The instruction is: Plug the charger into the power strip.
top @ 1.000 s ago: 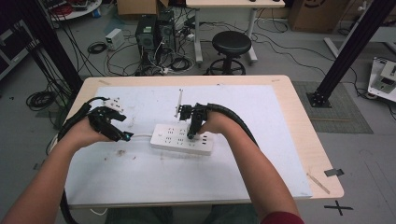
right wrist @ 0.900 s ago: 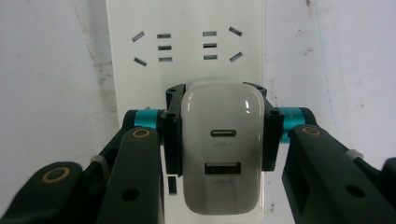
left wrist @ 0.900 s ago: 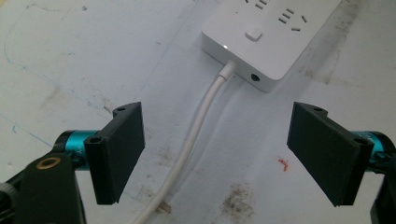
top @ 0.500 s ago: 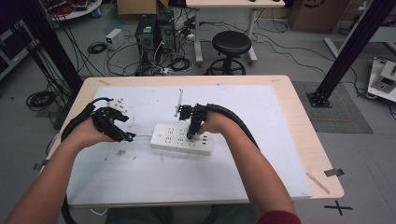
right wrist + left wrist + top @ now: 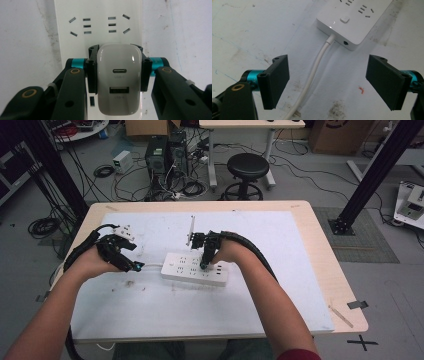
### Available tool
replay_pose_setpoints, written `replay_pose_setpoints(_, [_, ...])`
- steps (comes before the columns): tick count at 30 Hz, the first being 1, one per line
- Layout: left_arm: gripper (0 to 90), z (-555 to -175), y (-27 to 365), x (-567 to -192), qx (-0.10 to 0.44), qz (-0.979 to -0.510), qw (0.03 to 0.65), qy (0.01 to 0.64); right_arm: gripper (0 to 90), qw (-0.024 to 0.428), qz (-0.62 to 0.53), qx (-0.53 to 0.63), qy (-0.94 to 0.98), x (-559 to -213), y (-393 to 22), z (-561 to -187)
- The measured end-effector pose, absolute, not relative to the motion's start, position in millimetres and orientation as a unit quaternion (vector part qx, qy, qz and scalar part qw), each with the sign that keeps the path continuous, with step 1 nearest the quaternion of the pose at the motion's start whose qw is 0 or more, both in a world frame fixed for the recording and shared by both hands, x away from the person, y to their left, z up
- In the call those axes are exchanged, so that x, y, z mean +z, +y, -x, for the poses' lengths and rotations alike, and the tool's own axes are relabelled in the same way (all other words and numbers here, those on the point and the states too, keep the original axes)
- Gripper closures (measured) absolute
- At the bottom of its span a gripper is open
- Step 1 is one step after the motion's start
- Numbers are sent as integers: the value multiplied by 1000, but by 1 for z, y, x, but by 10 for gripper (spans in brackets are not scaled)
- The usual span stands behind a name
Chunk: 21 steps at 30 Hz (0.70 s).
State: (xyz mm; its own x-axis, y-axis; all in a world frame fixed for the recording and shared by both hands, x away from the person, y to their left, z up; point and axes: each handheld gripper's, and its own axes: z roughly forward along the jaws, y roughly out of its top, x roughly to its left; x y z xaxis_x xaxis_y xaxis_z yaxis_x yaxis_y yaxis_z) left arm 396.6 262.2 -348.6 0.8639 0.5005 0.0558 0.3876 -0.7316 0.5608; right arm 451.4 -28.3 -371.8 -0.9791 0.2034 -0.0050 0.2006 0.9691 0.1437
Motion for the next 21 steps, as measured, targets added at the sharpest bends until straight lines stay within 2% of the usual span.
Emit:
replay_pose_setpoints(2, [190,-397,262,-349,101,-925,276,240,626,8,-103,72,992,-372,-28,-452])
replay_pose_setpoints(3, [190,-397,262,-349,100,-925,276,239,567,-1,-117,69,991,-371,-29,-453])
replay_pose_setpoints(5, [190,-397,262,-349,100,-925,276,239,567,-11,-118,72,990,-372,-30,-456])
replay_pose_setpoints(6, [190,-397,262,-349,100,-925,276,239,530,-11,-118,72,990,-372,-30,-456])
replay_pose_setpoints(7, [190,-398,264,-350,101,-923,280,244,530,-11,-118,72,990,-372,-30,-456])
replay_pose_setpoints(8, [190,-398,264,-350,102,-924,278,242,471,-3,-134,78,988,-366,-38,-458])
replay_pose_setpoints(9, [191,-399,265,-350,101,-924,277,242,452,-4,-134,84,987,-364,-40,-459])
replay_pose_setpoints(14, [190,-400,264,-350,101,-924,276,244,447,-4,-137,89,987,-361,-43,-459])
replay_pose_setpoints(15, [190,-400,264,-349,102,-924,276,243,408,-10,-150,108,983,-357,-47,-456])
replay_pose_setpoints(21, [190,-399,264,-346,103,-925,272,242,333,-14,-157,135,978,-351,-54,-453])
